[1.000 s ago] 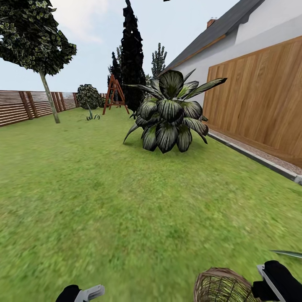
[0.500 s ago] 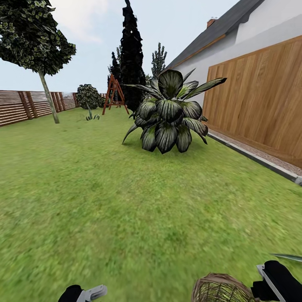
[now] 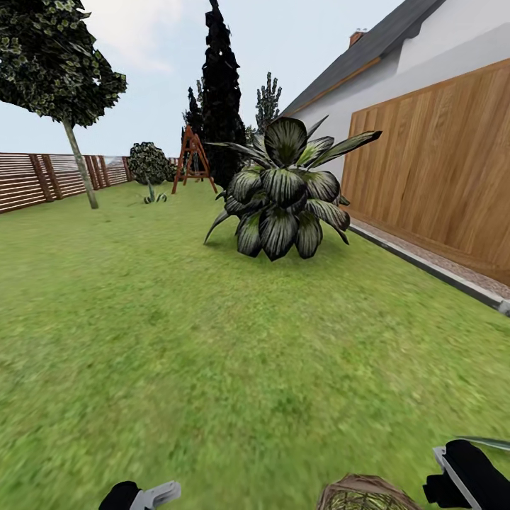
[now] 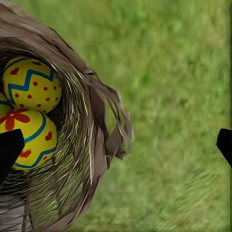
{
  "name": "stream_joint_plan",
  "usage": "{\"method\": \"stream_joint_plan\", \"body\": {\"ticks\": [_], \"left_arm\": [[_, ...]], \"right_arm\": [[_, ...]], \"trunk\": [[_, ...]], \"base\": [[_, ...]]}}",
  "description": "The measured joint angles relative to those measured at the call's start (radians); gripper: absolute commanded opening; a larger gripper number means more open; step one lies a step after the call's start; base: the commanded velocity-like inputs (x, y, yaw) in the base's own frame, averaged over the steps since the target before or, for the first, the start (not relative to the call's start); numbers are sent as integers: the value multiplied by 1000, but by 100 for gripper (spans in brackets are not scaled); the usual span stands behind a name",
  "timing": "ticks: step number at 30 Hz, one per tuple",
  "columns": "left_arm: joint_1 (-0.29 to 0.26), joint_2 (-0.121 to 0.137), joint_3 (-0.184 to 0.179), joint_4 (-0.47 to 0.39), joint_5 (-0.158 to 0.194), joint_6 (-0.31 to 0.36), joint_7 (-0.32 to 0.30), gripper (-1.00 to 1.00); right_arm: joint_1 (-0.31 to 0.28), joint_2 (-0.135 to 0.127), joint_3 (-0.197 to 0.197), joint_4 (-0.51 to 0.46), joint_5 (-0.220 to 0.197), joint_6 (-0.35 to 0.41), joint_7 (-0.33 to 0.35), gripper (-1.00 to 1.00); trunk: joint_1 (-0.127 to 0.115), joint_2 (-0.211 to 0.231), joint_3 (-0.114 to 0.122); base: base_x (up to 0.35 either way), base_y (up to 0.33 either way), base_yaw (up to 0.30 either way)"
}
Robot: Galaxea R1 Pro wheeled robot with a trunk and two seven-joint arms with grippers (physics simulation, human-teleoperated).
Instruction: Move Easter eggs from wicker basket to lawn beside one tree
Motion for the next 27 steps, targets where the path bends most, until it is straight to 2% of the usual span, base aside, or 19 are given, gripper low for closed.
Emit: {"method": "stream_joint_plan", "body": {"ticks": [7, 27], "left_arm": [[0, 0, 0, -1, 0, 0, 0, 100], [0, 0, 0, 0, 0, 0, 0, 100]], "right_arm": [[0, 0, 0, 0, 0, 0, 0, 100], [0, 2, 1, 2, 1, -2, 0, 100]], "trunk": [[0, 0, 0], [77, -140, -63]], "base": [[11, -10, 0], [0, 0, 0]]}}
